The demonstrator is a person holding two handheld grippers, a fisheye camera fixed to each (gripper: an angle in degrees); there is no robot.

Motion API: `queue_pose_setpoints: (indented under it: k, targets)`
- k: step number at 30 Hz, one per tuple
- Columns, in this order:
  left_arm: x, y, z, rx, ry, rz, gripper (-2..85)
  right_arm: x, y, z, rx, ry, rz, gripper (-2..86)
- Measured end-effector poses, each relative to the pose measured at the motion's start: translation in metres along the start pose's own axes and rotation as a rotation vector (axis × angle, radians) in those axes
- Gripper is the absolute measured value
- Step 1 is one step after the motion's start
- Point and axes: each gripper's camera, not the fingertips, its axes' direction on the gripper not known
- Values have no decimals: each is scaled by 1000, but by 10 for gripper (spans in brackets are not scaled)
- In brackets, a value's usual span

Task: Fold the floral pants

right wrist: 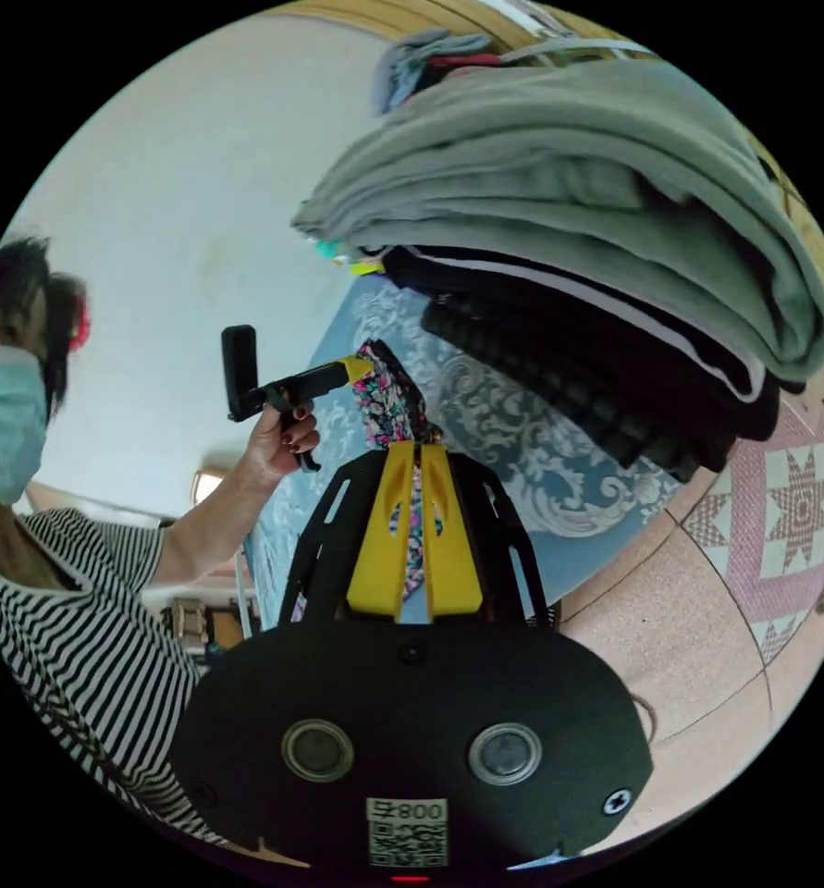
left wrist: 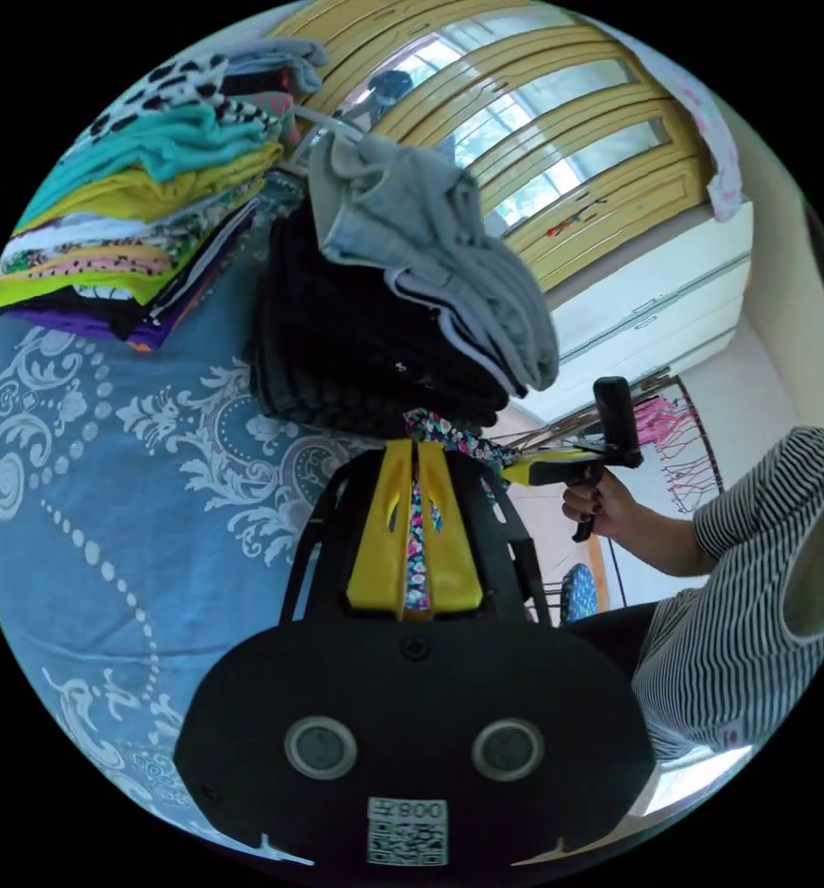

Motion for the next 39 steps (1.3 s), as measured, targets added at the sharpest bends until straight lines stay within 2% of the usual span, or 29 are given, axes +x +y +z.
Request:
queue_pose_setpoints:
  k: [6,9,12,16,20,26,31,36,39]
  targets:
    - [37,98,-93,100,45,23,8,-98,6,-2,-184,-181,-244,8]
    - [57,161,-136,127,63,-7,8,-154,15,13,-334,-314,-341,8]
    - [79,231,-176,129,70,-64,8,-211,30,40,-508,-405,-435,8]
    - [110,338,-224,102,-9,-193,8,-282,58,84,-716,-488,-543,7]
    - [132,454,-255,104,-50,-388,9,-339,94,133,-905,-476,-627,7]
    - [164,595,-271,136,-85,-572,11,-414,145,182,-1113,-433,-736,8]
    - [194,684,-287,234,-116,-653,19,-478,181,203,-1196,-393,-875,9]
    - [219,768,-304,283,-235,-794,30,-530,220,225,-1255,-251,-1064,14]
    - [239,821,-316,408,-254,-888,31,-552,242,239,-1333,-162,-1133,17]
